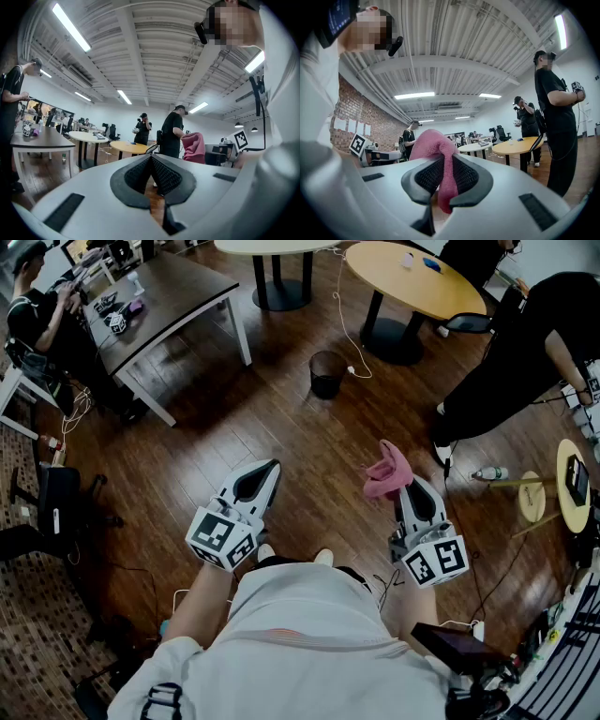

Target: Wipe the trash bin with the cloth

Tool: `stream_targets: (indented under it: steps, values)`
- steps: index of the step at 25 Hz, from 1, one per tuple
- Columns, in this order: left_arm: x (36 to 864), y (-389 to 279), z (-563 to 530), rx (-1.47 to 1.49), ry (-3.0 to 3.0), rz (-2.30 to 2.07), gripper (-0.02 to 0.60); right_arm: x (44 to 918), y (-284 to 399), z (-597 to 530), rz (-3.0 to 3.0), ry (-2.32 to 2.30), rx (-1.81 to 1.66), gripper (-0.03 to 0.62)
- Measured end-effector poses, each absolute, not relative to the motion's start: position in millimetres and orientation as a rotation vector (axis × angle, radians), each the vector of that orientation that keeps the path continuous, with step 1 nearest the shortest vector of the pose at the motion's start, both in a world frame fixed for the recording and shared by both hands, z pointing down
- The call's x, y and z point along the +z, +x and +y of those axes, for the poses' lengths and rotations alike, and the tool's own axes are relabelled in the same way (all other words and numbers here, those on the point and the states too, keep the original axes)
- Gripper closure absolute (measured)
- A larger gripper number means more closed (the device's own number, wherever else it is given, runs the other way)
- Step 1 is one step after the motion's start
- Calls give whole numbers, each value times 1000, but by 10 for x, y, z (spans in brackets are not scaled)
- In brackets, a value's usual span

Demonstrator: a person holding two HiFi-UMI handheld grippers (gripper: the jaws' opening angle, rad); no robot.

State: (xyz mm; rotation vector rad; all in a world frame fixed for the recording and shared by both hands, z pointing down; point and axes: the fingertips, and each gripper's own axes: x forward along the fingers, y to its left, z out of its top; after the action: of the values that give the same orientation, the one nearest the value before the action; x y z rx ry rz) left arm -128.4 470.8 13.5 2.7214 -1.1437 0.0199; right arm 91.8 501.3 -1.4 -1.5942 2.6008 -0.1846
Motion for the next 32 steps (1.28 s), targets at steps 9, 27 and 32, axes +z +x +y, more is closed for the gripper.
stream_targets:
  steps: [9, 27, 32]
  values:
    - [289, -710, 4813, 34, 2682, -1245, 571, 256, 1605, 5058, 2642, -1539, -229, 549]
    - [359, -242, 4289, 34, 2697, -1205, 571, 543, 2049, 4696, 2616, -1578, -320, 549]
    - [328, -291, 3805, 6, 2687, -1222, 571, 501, 1985, 4221, 2633, -1569, -303, 549]
